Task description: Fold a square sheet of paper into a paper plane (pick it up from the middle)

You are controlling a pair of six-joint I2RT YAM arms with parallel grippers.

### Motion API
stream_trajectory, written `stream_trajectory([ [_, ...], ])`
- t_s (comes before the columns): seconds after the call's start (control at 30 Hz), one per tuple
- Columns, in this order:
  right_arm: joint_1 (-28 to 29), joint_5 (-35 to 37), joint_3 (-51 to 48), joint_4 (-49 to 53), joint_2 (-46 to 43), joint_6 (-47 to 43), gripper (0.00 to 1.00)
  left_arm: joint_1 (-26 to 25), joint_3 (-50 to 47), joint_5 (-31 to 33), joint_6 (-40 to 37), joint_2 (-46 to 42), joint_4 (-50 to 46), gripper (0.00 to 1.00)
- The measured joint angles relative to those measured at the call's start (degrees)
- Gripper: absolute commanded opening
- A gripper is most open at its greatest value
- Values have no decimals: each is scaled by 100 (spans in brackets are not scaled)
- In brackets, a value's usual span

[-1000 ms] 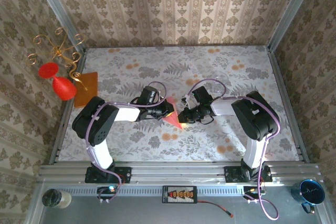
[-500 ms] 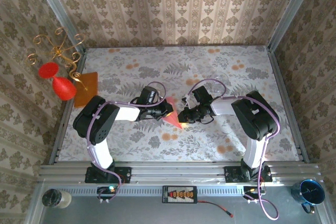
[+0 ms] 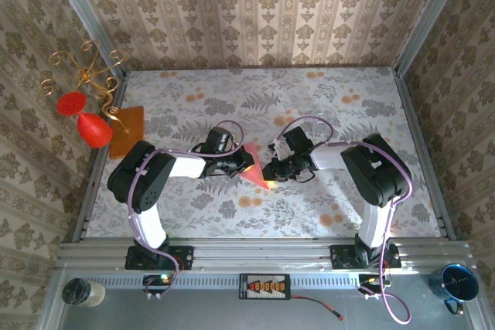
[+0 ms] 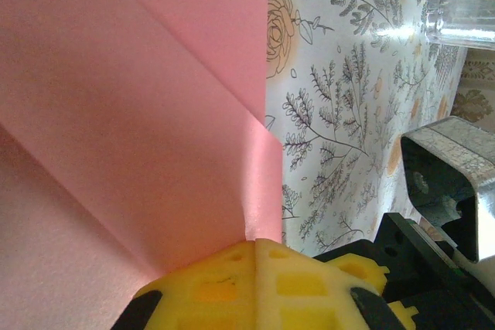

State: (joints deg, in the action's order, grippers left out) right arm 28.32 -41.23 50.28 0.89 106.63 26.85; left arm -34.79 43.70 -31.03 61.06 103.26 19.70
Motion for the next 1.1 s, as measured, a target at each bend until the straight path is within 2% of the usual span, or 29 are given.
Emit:
stream_trajectory([
  [0.5,0,55,-17,74,-109,17,22,0,164,-26,-26,107,-22,5],
  [0.9,0,201,-341,234,-424,17,22,0,170,-24,-28,107,-46,5],
  [1.1,0,205,-365,243,-433,17,18,0,170,-24,-28,107,-68,4],
])
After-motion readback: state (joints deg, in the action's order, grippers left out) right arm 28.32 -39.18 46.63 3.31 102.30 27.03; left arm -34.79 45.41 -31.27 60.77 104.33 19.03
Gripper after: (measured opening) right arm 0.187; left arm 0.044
